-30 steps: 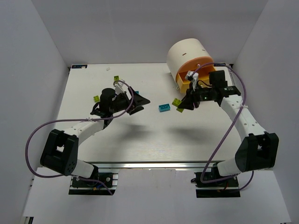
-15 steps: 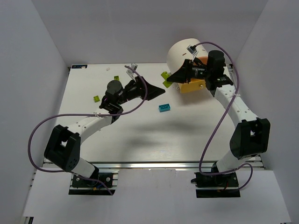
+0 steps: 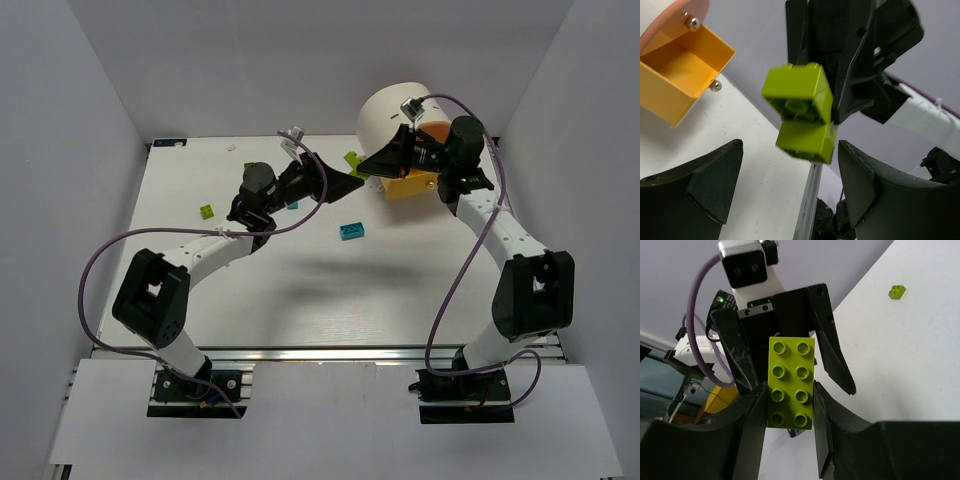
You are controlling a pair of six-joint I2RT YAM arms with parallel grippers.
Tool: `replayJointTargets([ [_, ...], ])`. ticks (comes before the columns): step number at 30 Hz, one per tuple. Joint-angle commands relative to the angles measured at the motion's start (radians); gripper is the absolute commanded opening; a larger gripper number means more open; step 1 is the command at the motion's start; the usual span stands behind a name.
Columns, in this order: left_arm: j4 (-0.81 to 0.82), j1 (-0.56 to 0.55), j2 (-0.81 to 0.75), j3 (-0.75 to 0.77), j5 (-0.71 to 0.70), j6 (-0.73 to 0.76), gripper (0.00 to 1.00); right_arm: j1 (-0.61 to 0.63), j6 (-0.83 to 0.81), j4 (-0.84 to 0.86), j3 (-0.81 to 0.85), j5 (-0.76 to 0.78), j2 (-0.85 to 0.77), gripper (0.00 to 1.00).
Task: Sort the legos into containers by color
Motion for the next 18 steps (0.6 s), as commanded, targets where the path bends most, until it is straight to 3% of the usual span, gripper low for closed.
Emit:
replayJointTargets([
  [1, 0.094, -0.006, 0.004, 0.048, -0.005, -0.042, 0.85, 0.001, 0.061, 0.125, -0.017, -0.041, -0.040, 0.00],
  [4, 0.124, -0.006, 0.013, 0.054, 0.014, -0.071, 0.82, 0.001, 0.075, 0.145, -0.020, -0.041, -0.039, 0.00],
  [9, 0.128, -0.006, 0.021, 0.047, 0.037, -0.091, 0.64, -0.002, 0.090, 0.176, -0.016, -0.038, -0.031, 0.00],
  [16, 0.164, -0.006, 0.019, 0.028, 0.053, -0.122, 0.55, -0.005, 0.098, 0.188, 0.019, -0.036, -0.007, 0.00],
  [18, 0.184, 0.003, 0.024, 0.027, 0.063, -0.139, 0.45, -0.010, 0.098, 0.191, 0.032, -0.035, -0.001, 0.00],
])
